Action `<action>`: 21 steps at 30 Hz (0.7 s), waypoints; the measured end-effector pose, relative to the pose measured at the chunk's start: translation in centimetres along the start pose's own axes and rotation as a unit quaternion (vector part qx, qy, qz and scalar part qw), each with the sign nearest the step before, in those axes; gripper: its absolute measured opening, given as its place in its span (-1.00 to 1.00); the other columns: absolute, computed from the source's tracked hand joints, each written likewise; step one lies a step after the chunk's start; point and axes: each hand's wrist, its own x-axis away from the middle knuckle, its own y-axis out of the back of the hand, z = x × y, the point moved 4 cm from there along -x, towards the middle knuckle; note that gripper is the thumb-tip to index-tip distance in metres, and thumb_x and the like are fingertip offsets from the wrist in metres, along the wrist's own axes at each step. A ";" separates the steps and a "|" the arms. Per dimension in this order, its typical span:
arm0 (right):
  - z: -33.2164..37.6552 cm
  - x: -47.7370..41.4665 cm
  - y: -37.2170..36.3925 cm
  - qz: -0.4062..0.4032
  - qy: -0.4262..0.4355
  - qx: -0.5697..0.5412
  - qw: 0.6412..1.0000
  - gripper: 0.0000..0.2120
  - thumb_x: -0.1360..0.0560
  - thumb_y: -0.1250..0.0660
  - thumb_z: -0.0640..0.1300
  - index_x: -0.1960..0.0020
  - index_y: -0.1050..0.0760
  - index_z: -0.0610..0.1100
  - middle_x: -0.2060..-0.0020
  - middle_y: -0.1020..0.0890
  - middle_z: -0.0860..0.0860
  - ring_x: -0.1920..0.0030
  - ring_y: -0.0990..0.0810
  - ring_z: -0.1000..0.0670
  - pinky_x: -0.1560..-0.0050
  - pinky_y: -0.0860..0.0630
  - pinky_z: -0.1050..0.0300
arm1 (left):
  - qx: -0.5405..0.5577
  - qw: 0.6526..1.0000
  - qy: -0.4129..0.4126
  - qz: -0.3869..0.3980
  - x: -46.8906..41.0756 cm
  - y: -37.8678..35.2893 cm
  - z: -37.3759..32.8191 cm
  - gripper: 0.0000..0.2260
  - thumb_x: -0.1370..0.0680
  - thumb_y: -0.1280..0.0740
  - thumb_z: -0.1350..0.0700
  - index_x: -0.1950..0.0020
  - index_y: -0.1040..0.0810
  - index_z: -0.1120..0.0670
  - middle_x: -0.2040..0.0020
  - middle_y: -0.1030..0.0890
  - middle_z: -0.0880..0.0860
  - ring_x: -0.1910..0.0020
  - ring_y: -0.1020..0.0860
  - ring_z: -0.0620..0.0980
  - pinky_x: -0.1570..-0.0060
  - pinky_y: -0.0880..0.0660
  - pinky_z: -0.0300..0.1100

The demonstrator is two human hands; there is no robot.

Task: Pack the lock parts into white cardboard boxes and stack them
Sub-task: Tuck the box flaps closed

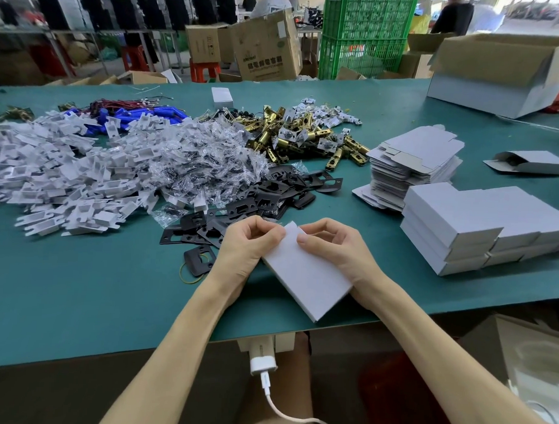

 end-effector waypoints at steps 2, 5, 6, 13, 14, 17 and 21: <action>0.0 0.0 0.0 -0.003 0.000 -0.001 1.000 -0.78 -0.47 -0.52 -0.15 -0.06 -0.61 -0.21 0.04 -0.74 -0.16 0.17 -0.70 -0.06 0.24 -0.60 0.16 | -0.002 1.000 -0.003 0.001 0.0 0.0 0.0 -0.84 -0.30 -0.56 -0.07 0.30 -0.68 -0.02 0.21 -0.68 -0.02 0.21 -0.55 -0.07 0.11 -0.44 -0.15; 0.1 0.1 0.0 -0.006 0.000 -0.004 1.000 -0.77 -0.48 -0.51 -0.16 -0.07 -0.60 -0.23 0.04 -0.74 -0.16 0.18 -0.70 -0.06 0.25 -0.60 0.16 | -0.006 1.000 -0.006 0.000 -0.1 0.0 0.1 -0.84 -0.31 -0.56 -0.07 0.30 -0.68 -0.02 0.22 -0.67 -0.02 0.21 -0.54 -0.07 0.11 -0.44 -0.16; 0.0 0.0 0.0 -0.007 -0.001 -0.004 1.000 -0.77 -0.49 -0.51 -0.16 -0.08 -0.60 -0.25 0.04 -0.74 -0.17 0.17 -0.69 -0.07 0.25 -0.60 0.16 | -0.010 1.000 -0.009 -0.001 -0.1 0.0 0.0 -0.85 -0.31 -0.56 -0.07 0.30 -0.68 -0.02 0.22 -0.67 -0.02 0.21 -0.54 -0.07 0.11 -0.44 -0.16; 0.0 -0.1 -0.1 -0.012 0.002 0.000 1.000 -0.78 -0.50 -0.51 -0.17 -0.07 -0.59 -0.24 0.04 -0.74 -0.17 0.16 -0.69 -0.06 0.22 -0.61 0.14 | -0.024 1.000 -0.016 -0.006 0.2 -0.1 0.1 -0.83 -0.33 -0.54 -0.10 0.27 -0.66 -0.03 0.20 -0.66 -0.05 0.20 -0.55 -0.11 0.11 -0.45 -0.21; 0.0 0.0 -0.1 -0.011 0.002 0.002 1.000 -0.79 -0.50 -0.51 -0.16 -0.07 -0.59 -0.24 0.04 -0.74 -0.17 0.16 -0.69 -0.06 0.22 -0.61 0.14 | -0.024 1.000 -0.014 -0.009 0.2 -0.1 0.1 -0.81 -0.33 -0.53 -0.11 0.27 -0.65 -0.02 0.20 -0.66 -0.05 0.20 -0.54 -0.11 0.11 -0.45 -0.21; 0.0 -0.1 -0.1 -0.009 0.003 0.003 1.000 -0.82 -0.50 -0.51 -0.16 -0.03 -0.60 -0.21 0.05 -0.74 -0.16 0.17 -0.68 -0.05 0.23 -0.60 0.15 | -0.024 1.000 -0.013 -0.015 0.3 -0.1 0.1 -0.78 -0.33 -0.52 -0.12 0.25 -0.62 0.00 0.20 -0.63 -0.01 0.19 -0.51 -0.08 0.11 -0.42 -0.18; 0.0 -0.1 -0.1 -0.010 0.005 0.005 1.000 -0.76 -0.50 -0.51 -0.14 -0.08 -0.59 -0.25 0.04 -0.74 -0.17 0.16 -0.69 -0.06 0.23 -0.61 0.15 | -0.023 1.000 -0.012 -0.013 0.4 -0.1 0.1 -0.73 -0.34 -0.52 -0.12 0.20 -0.61 0.05 0.18 -0.61 0.04 0.16 -0.49 -0.02 0.10 -0.41 -0.14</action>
